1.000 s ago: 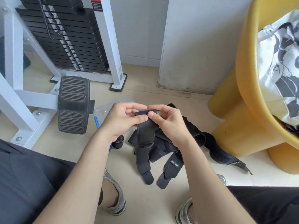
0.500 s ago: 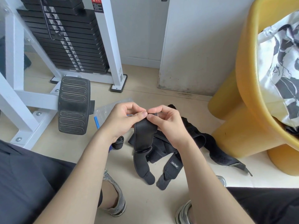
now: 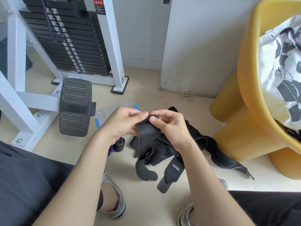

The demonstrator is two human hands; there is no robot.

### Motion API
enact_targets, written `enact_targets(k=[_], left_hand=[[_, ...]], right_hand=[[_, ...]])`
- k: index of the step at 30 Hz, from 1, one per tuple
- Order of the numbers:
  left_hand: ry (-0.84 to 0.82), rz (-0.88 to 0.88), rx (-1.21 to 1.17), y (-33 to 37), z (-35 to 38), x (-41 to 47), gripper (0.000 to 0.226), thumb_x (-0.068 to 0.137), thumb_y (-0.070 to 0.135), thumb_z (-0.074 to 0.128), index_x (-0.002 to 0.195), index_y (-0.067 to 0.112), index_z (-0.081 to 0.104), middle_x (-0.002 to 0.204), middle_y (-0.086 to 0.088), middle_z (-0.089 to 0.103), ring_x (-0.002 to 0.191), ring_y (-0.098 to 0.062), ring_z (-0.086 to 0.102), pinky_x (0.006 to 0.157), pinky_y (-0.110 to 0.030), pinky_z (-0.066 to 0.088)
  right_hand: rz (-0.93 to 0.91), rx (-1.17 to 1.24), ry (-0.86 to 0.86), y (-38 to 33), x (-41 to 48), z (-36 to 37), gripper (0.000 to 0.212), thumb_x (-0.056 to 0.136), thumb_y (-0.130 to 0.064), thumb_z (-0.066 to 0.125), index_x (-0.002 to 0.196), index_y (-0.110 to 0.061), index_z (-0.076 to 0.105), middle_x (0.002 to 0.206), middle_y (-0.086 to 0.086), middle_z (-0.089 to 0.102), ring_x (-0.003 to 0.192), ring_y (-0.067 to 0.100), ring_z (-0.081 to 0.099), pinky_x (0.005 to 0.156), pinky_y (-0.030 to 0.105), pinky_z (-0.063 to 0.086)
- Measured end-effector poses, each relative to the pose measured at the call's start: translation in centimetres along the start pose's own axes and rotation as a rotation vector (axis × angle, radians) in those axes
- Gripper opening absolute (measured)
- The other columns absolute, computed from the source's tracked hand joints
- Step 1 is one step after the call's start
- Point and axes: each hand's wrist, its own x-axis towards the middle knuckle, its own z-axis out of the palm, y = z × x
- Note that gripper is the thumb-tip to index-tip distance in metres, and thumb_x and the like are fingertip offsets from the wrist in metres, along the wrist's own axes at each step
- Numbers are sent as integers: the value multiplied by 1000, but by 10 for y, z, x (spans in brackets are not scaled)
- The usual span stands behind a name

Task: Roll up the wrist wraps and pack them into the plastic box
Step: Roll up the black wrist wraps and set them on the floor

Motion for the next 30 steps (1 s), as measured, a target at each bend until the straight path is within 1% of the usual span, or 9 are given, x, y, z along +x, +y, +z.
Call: enact_targets(k=[2, 6, 13, 18, 21, 23, 25, 27, 30], left_hand=[[52, 48, 5, 0, -2, 0, 17, 101, 29, 77, 111, 19, 86, 107, -15, 84, 102, -33, 82, 84, -41, 68], [84, 108, -9, 2, -1, -2, 11, 97, 22, 81, 107, 22, 87, 107, -12, 84, 103, -26, 82, 79, -32, 65], [54, 12, -27, 6, 6, -1, 36, 107, 45, 66, 114, 15, 84, 109, -15, 83, 101, -33, 82, 73, -36, 66], [79, 149, -9, 7, 4, 0, 18, 102, 31, 74, 113, 23, 85, 109, -12, 84, 102, -26, 82, 81, -36, 67], [115, 183, -6, 9, 5, 1, 16, 101, 36, 78, 110, 26, 86, 106, -11, 84, 100, -23, 82, 78, -33, 65], [113, 147, -21, 12, 9, 1, 32, 100, 52, 71, 112, 25, 85, 107, -11, 84, 99, -25, 82, 78, -38, 67], [107, 104, -12, 14, 11, 2, 41, 101, 60, 64, 112, 26, 85, 107, -11, 84, 99, -26, 82, 76, -38, 67], [119, 135, 11, 16, 11, 3, 32, 107, 50, 64, 112, 27, 85, 107, -10, 84, 100, -25, 82, 74, -32, 65], [150, 218, 26, 16, 9, 2, 17, 108, 30, 68, 113, 28, 84, 107, -7, 84, 101, -20, 81, 75, -26, 62]], right_hand=[[33, 39, -19, 1, -1, 0, 15, 95, -17, 83, 110, -20, 85, 98, 26, 79, 94, 31, 75, 89, 58, 62], [70, 29, -20, -1, 0, 1, 20, 96, -26, 82, 114, -19, 84, 108, 16, 83, 105, 32, 80, 92, 50, 66], [-15, -19, 37, -6, 4, 3, 16, 93, -16, 86, 108, -22, 86, 100, 18, 83, 92, 23, 78, 88, 48, 62], [19, 10, 46, -11, 2, 6, 23, 97, -31, 81, 115, -18, 84, 108, 18, 82, 106, 33, 79, 97, 64, 60], [-12, -55, 80, -17, 4, 7, 19, 98, -29, 81, 113, -18, 84, 102, 21, 82, 95, 30, 76, 87, 69, 59], [-48, -73, 98, -21, 5, 8, 14, 97, -25, 82, 110, -19, 85, 101, 32, 77, 88, 29, 68, 82, 70, 58], [-78, -93, 94, -24, 7, 8, 12, 97, -21, 83, 108, -20, 85, 101, 40, 71, 85, 29, 63, 76, 67, 58], [-109, -107, 85, -25, 7, 9, 12, 98, -19, 81, 109, -19, 85, 99, 41, 70, 85, 28, 62, 75, 55, 55], [-136, -123, 107, -24, 7, 12, 19, 106, -22, 72, 120, -13, 82, 103, 18, 82, 97, 19, 75, 88, 40, 60]])
